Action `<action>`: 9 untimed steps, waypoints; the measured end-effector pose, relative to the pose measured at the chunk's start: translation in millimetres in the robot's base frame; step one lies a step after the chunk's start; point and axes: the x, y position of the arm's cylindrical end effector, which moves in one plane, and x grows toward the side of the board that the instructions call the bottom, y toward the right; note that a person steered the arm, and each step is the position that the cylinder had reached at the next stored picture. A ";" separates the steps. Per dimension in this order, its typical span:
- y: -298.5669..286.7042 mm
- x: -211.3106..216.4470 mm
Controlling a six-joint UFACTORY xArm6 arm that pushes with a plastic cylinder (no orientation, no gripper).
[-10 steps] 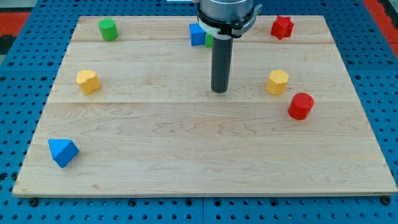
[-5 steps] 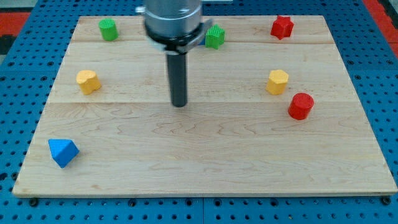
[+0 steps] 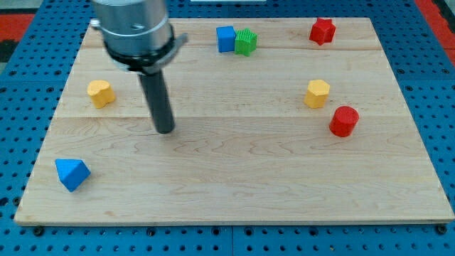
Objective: Point your arm closer to the red circle
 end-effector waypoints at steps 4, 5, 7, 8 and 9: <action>150.9 11.6; 153.8 50.7; 215.8 56.1; 282.5 55.1; 284.3 53.2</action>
